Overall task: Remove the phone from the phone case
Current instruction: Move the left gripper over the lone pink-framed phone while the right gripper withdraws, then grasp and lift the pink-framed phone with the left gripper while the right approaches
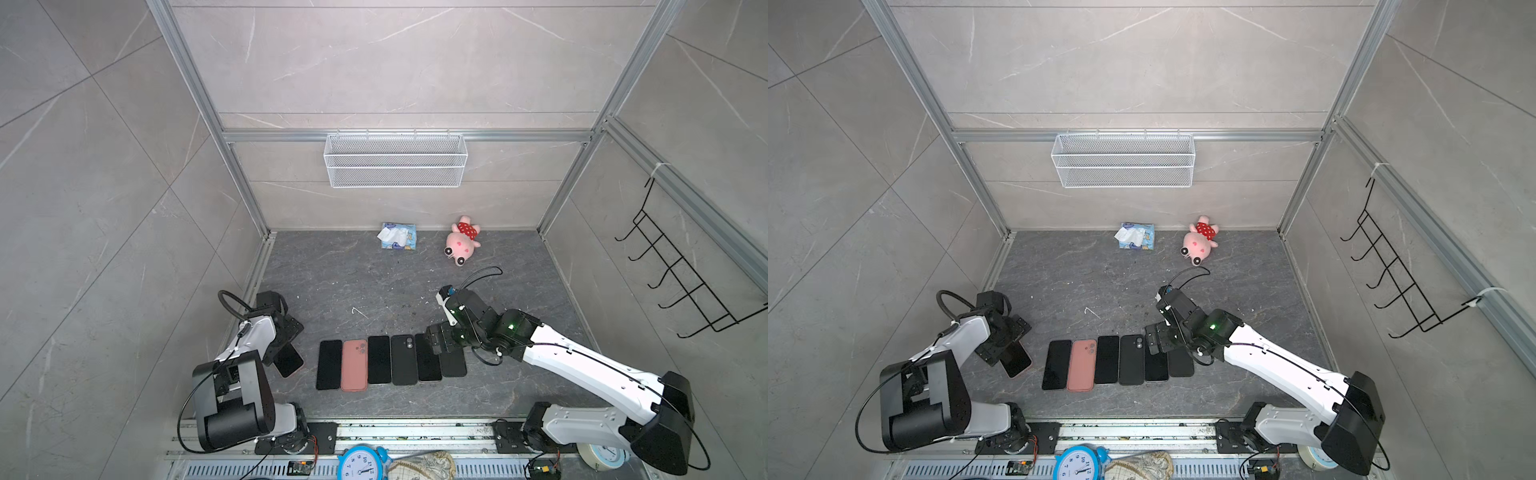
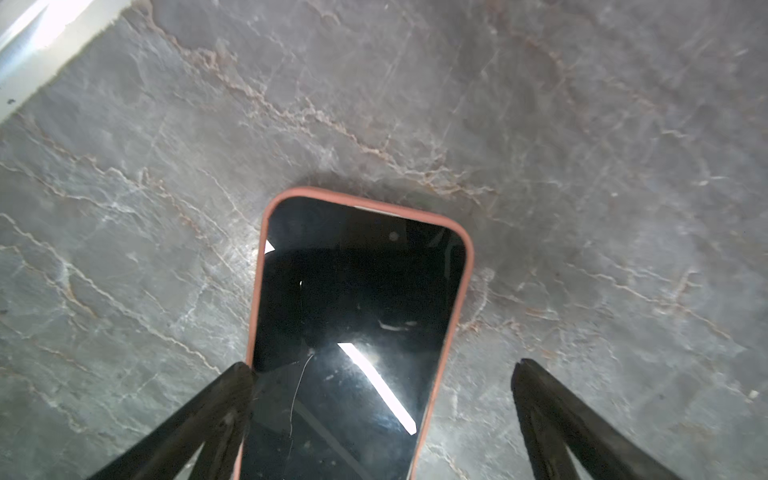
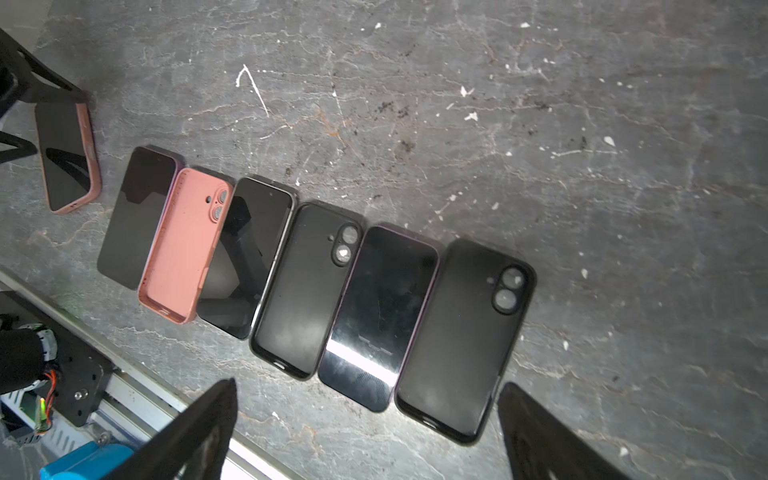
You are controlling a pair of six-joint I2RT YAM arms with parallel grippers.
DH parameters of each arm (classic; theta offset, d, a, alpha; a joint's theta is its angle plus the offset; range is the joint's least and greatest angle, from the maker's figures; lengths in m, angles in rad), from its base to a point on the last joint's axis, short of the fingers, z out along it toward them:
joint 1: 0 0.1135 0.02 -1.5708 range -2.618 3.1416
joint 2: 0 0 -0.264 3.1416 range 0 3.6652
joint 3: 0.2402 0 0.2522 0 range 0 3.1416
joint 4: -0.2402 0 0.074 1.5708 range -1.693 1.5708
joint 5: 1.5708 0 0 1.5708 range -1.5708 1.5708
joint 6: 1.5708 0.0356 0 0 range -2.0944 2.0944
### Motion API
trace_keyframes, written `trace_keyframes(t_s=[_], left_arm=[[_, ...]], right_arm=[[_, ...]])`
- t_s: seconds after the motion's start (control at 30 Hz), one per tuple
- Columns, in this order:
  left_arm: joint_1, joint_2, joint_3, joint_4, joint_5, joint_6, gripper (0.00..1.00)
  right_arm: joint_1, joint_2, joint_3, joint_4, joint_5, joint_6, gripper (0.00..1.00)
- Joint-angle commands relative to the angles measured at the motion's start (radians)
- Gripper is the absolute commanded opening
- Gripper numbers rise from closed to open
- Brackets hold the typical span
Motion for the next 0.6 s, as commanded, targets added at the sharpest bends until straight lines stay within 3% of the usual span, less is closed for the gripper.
trace_keyframes(t_s=[0.0,0.57], left_arm=[[0.006,0.011,-0.01,0.003,-0.02,0.0,1.0],[0.027,0.034,-0.014,-0.005,-0.03,-0.02,1.0]], right_arm=[[0.004,0.022,0.054,0.018,-0.024,-0.044,0.99],[0.004,0.091,0.094,0.041,-0.058,-0.096,0.99]])
